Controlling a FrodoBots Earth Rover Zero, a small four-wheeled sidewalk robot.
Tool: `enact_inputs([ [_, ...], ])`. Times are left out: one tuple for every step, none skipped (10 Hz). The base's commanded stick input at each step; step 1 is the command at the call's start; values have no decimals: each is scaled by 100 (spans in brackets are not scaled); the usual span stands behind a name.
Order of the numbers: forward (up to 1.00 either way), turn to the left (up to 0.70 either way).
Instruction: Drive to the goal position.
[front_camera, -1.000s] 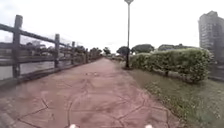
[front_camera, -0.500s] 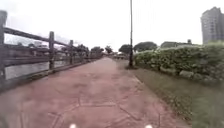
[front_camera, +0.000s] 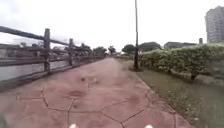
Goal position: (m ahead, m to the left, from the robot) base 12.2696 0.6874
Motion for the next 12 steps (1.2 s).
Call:
enact_inputs([
  [98,0],
  [98,0],
  [98,0],
  [97,0],
  [95,0],
  [93,0],
  [93,0],
  [93,0],
  [93,0],
  [93,0],
  [93,0],
  [93,-13],
])
